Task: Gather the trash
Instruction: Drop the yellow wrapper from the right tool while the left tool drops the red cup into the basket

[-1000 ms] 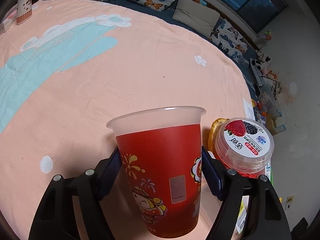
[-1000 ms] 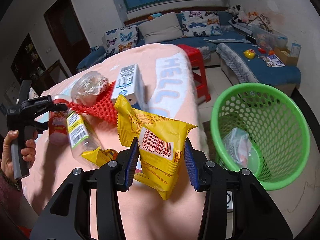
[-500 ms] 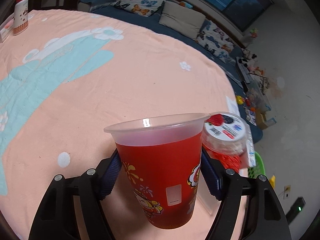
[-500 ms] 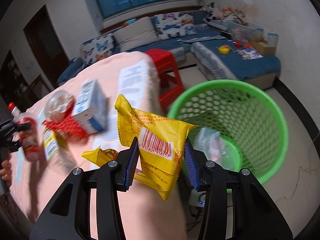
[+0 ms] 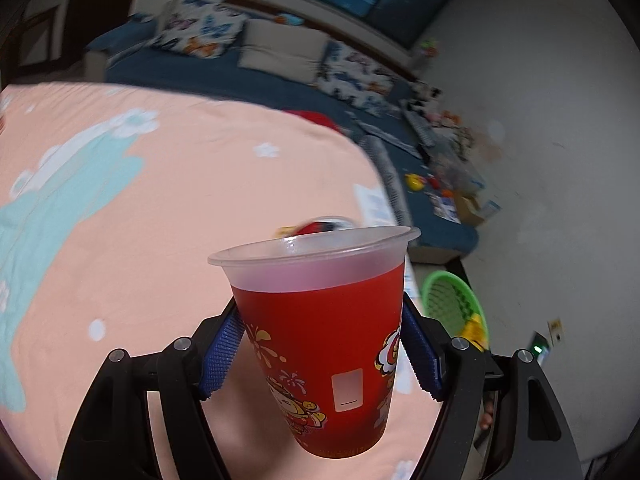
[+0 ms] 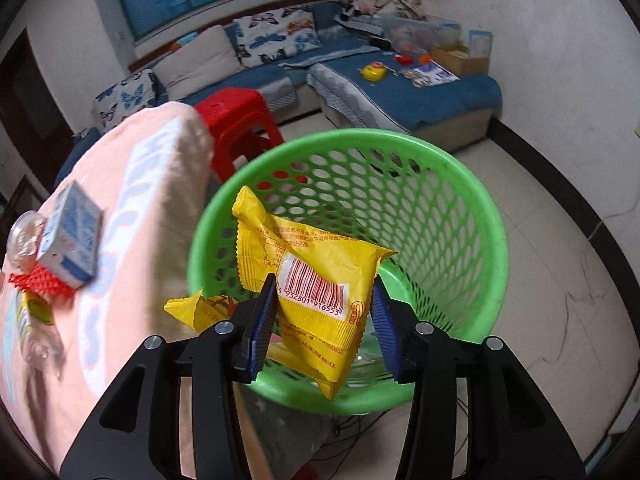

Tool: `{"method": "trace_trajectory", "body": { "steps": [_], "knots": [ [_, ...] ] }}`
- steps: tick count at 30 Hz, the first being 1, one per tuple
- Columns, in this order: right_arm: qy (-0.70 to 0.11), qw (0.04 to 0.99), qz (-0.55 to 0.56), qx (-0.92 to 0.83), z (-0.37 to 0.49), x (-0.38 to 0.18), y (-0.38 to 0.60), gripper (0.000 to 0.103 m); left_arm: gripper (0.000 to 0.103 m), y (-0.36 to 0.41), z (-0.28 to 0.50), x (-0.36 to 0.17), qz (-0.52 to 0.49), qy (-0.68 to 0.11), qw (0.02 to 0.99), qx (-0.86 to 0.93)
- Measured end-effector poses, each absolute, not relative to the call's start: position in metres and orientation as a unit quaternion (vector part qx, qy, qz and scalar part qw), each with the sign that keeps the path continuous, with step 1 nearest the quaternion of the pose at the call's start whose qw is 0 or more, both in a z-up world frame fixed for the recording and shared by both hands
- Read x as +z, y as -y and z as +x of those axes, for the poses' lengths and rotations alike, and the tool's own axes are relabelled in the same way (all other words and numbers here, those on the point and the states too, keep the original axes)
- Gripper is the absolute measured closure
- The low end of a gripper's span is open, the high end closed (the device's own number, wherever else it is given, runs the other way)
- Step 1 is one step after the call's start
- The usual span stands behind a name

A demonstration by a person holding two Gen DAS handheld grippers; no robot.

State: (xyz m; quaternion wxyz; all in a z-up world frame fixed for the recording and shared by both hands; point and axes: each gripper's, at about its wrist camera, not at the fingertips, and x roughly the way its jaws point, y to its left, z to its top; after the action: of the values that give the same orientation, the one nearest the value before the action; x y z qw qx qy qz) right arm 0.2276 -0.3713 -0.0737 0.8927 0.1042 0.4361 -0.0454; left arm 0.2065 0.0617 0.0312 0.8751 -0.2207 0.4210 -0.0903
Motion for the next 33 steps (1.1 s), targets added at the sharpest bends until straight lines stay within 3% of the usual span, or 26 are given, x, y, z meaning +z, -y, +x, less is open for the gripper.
{"method": "trace_trajectory", "body": {
  "steps": [8,16,24,33],
  "knots": [
    [-0.431,0.892,0.124,-0.057,0.232,-0.082,0.394,0.034,0.032,0.016,0.236,0.048,-0.185,-0.421,0.871,-0.172],
    [-0.413,0.9,0.125,-0.06,0.217,-0.071,0.412,0.031,0.032,0.117,0.269,0.045,-0.141,-0.429,0.858,-0.243],
    [-0.387,0.912,0.113,-0.07,0.177,-0.059,0.423,0.026,0.032,0.227,0.307,0.008,-0.081,-0.46,0.834,-0.294],
    [-0.379,0.912,0.138,-0.077,0.152,-0.064,0.442,0.025,0.031,0.28,0.328,-0.035,-0.045,-0.493,0.818,-0.294]
  ]
}}
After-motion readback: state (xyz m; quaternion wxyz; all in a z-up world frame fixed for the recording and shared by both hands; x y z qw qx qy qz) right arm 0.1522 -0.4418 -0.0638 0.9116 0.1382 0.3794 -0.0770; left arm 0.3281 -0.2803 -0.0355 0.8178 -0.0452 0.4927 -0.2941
